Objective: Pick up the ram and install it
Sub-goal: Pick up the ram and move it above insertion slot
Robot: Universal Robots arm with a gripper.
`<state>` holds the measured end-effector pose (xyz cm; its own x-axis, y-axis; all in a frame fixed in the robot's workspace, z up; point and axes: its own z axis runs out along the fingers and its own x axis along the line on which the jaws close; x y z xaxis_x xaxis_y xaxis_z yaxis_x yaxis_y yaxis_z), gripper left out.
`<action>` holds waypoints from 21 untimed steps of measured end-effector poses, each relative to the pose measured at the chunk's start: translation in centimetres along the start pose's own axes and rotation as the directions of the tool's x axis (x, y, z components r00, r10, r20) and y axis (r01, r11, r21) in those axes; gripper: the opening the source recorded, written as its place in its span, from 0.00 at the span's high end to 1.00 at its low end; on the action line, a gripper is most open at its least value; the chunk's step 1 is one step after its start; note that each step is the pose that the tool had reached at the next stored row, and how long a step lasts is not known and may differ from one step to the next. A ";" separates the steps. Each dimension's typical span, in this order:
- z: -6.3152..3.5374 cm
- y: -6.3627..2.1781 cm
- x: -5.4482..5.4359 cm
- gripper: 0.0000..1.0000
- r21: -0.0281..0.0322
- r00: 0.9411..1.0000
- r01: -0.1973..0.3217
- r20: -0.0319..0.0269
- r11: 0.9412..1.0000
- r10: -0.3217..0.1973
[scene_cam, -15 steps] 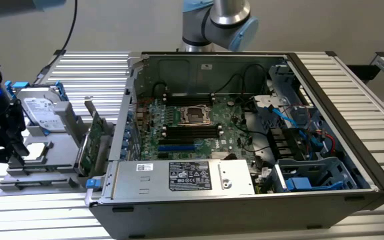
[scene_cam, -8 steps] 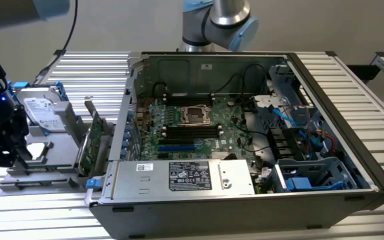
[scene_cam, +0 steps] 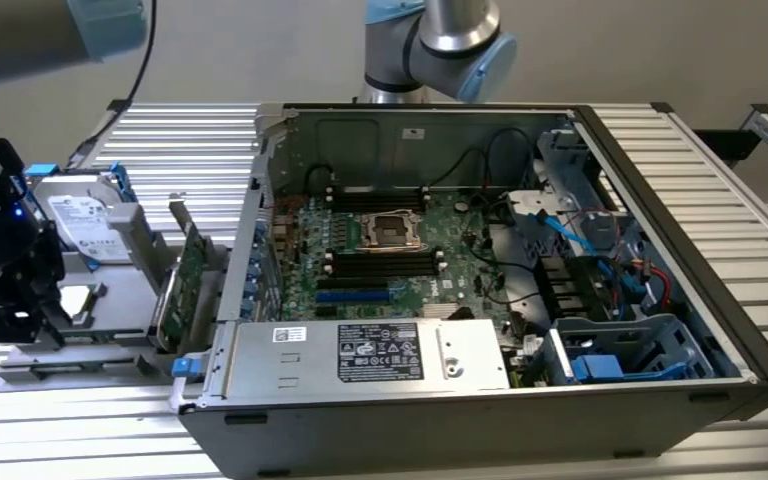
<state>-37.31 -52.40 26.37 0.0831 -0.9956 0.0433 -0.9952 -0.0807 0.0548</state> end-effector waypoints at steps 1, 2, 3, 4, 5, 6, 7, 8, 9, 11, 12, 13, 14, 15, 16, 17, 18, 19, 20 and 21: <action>0.18 -0.01 0.0 0.70 0.000 1.000 0.000 0.000 1.000 0.000; 0.38 -0.02 0.0 0.70 0.000 1.000 0.000 0.000 1.000 0.000; 0.56 -0.03 0.0 0.70 0.000 1.000 0.001 0.000 1.000 -0.001; 0.73 -0.04 0.0 0.70 0.000 1.000 0.001 0.000 1.000 -0.001; 0.91 -0.05 0.0 0.70 0.000 1.000 0.001 0.000 1.000 -0.001; 1.10 -0.06 0.0 0.70 0.000 1.000 0.001 0.000 1.000 -0.001; 1.29 -0.07 -0.1 0.70 0.000 1.000 0.001 0.000 1.000 -0.001; 1.47 -0.07 -0.1 0.70 0.000 1.000 0.001 0.000 1.000 -0.001; 1.64 -0.06 -0.1 0.70 0.000 1.000 0.001 0.000 1.000 -0.001; 2.01 -0.03 0.0 0.70 0.000 1.000 0.001 0.000 1.000 -0.001; 2.19 -0.01 0.0 0.70 0.000 1.000 0.001 0.000 1.000 -0.001; 2.37 0.01 0.0 0.70 0.000 1.000 0.001 0.000 1.000 -0.001; 2.56 0.03 0.0 0.70 0.000 1.000 0.002 0.000 1.000 -0.002; 2.74 0.05 0.0 0.70 0.000 1.000 0.002 0.000 1.000 -0.002; 2.93 0.07 0.0 0.70 0.000 1.000 0.002 0.000 1.000 -0.002; 3.10 0.09 -0.1 0.70 0.000 1.000 0.002 0.000 1.000 -0.002; 3.30 0.12 0.0 0.70 0.000 1.000 0.002 0.000 1.000 -0.002; 3.49 0.14 0.0 0.70 0.000 1.000 0.002 0.000 1.000 -0.002; 3.66 0.16 -0.1 0.70 0.000 1.000 0.002 0.000 1.000 -0.002; 3.84 0.18 -0.1 0.70 0.000 1.000 0.002 0.000 1.000 -0.002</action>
<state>-37.68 -52.55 22.54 0.0855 -0.9954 0.0432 -0.9950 -0.0831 0.0548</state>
